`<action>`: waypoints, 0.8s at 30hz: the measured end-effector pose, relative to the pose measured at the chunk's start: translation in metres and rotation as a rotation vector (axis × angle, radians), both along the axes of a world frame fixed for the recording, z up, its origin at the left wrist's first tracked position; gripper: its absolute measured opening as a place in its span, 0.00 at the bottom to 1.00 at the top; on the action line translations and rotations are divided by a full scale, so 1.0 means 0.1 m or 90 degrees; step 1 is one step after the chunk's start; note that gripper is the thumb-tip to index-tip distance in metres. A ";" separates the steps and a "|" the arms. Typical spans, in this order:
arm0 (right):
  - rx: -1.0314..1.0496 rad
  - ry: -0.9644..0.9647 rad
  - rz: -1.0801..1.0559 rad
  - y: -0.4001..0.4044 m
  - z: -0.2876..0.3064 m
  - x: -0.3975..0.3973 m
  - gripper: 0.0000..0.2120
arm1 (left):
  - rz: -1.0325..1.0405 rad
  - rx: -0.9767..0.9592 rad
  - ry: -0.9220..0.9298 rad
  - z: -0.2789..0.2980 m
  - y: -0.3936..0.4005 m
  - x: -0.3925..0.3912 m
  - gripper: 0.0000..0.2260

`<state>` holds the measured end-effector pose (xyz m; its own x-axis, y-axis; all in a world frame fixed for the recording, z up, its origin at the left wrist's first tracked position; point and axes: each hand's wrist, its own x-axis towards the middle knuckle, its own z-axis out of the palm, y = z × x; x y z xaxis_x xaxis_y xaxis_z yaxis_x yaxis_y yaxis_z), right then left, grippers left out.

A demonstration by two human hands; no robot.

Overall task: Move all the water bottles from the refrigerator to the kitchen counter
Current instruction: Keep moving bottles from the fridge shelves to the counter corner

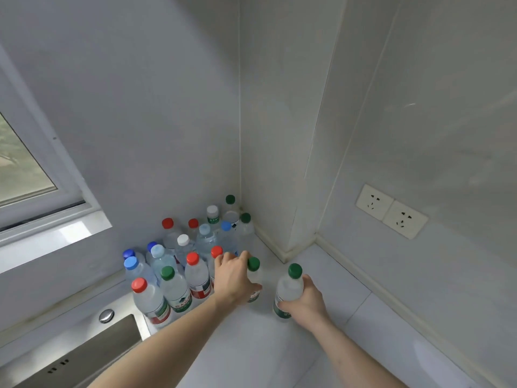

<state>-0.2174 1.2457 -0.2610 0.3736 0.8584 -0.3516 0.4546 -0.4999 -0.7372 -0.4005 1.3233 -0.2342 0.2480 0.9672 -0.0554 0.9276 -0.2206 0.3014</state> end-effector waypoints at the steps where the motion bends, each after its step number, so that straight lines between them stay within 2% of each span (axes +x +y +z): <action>1: -0.008 -0.006 -0.001 0.09 -0.02 -0.02 0.28 | 0.000 0.003 0.012 -0.03 0.08 0.00 0.28; 7: -0.044 -0.036 -0.001 0.49 -0.10 -0.12 0.28 | -0.022 -0.002 0.069 -0.12 0.47 0.02 0.27; 11: -0.060 -0.049 0.004 0.69 -0.16 -0.17 0.30 | -0.045 0.006 0.129 -0.08 0.60 -0.01 0.23; 15: -0.073 -0.052 -0.003 0.89 -0.21 -0.24 0.32 | -0.045 -0.003 0.155 -0.09 0.73 -0.09 0.24; 21: -0.065 -0.048 0.005 1.21 -0.23 -0.43 0.29 | -0.049 0.013 0.107 0.01 0.84 -0.16 0.26; 24: -0.059 -0.053 0.018 1.34 -0.21 -0.52 0.23 | -0.051 0.027 0.072 0.10 0.85 -0.19 0.17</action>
<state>-0.2699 1.3799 -0.2820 0.3809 0.8342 -0.3988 0.5266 -0.5502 -0.6481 -0.4192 1.4081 -0.2243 0.3184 0.9468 -0.0468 0.9343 -0.3051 0.1842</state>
